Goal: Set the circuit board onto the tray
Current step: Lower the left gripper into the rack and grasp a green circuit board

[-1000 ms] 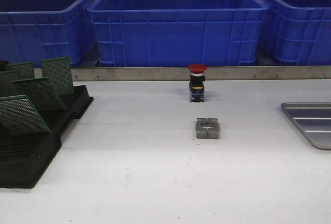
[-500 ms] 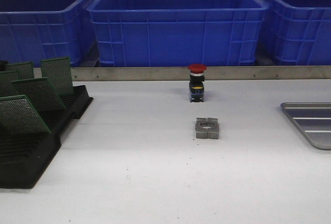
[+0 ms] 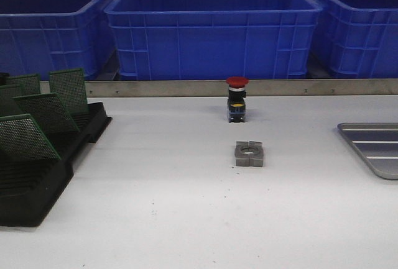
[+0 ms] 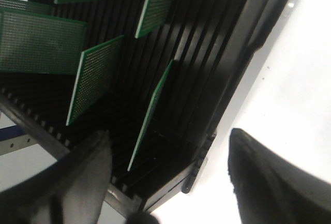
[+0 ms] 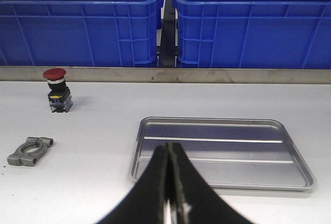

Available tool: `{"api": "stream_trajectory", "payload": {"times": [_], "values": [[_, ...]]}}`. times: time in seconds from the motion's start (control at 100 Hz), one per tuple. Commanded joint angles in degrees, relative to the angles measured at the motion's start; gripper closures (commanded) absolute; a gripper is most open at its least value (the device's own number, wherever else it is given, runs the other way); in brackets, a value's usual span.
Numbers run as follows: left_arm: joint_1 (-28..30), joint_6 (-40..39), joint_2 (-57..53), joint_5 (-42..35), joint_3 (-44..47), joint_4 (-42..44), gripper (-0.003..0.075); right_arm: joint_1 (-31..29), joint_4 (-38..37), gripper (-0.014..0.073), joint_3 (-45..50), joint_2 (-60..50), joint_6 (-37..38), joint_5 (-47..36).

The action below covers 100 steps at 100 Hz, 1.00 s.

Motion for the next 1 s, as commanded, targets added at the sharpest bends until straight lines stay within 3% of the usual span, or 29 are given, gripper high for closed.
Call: {"api": "stream_trajectory", "payload": {"times": [0.0,0.37,0.47,0.71,0.85,0.99], "values": [[-0.53,0.32,2.53,-3.43,-2.62,0.78,0.0289,0.05,-0.80,0.0653,0.08,-1.06,-0.08,-4.24],[-0.53,0.32,13.41,-8.86,-4.16,0.73,0.0297,0.05,-0.80,0.0653,0.08,-1.06,-0.08,-4.24],[-0.53,0.32,15.02,-8.94,-4.16,0.73,0.0380,0.05,-0.80,0.0653,0.08,-1.06,-0.08,-4.24],[-0.53,0.32,15.41,-8.40,-4.16,1.11,0.0737,0.05,-0.80,0.0653,0.08,-1.06,-0.08,-4.24],[-0.53,0.32,14.38,-6.00,-4.38,1.21,0.0737,0.05,-0.80,0.0653,0.08,-1.06,-0.08,-4.24],[-0.53,0.32,11.45,2.69,-6.48,1.21,0.0737,0.05,-0.80,0.0653,0.08,-1.06,-0.08,-4.24]]}}
